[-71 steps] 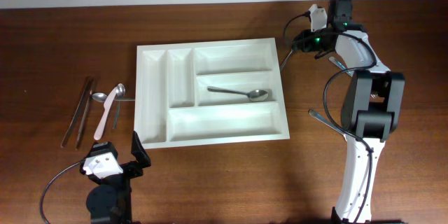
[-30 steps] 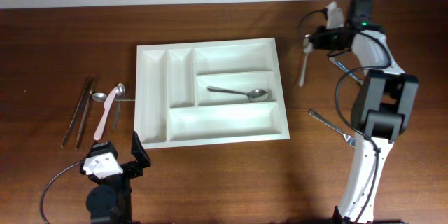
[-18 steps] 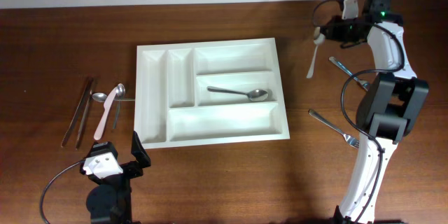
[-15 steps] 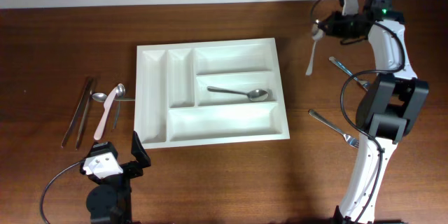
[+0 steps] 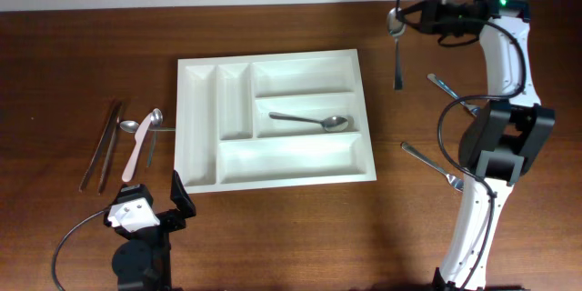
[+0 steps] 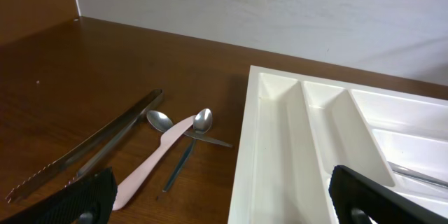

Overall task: Pack container
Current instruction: 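Lift the spoon and place it in the tray's middle compartment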

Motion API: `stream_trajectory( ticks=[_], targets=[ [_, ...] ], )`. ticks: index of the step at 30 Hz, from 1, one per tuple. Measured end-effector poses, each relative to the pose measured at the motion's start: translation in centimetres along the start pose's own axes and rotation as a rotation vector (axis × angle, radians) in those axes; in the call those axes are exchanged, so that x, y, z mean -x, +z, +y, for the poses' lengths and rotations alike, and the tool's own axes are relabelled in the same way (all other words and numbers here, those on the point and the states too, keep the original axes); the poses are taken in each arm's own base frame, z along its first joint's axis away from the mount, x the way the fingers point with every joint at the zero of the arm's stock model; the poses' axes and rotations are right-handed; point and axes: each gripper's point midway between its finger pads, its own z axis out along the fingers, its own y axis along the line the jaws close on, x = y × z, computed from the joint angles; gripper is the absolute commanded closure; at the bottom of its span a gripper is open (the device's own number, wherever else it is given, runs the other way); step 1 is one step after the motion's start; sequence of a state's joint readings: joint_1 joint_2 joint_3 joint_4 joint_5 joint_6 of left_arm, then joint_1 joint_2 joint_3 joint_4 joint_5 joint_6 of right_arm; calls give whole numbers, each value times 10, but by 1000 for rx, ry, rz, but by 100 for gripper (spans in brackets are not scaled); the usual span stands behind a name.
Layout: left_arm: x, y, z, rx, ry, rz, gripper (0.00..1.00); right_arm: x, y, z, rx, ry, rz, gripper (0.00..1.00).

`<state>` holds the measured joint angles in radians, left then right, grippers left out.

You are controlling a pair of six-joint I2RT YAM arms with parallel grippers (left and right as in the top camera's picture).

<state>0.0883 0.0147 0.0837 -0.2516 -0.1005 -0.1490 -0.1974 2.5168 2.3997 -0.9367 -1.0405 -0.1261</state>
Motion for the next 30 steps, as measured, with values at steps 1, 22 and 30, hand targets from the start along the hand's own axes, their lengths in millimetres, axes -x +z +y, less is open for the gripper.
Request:
stream_trajectory(
  ticks=[1,22,30],
  targets=[
    [0,0,0,0,0,0,1,-5,3,5,14,-4,19,96],
    [0,0,0,0,0,0,1,-137,83,93,128,-477,563,96],
    [0,0,0,0,0,0,1,-136,117,110,158,-711,548,96]
  ],
)
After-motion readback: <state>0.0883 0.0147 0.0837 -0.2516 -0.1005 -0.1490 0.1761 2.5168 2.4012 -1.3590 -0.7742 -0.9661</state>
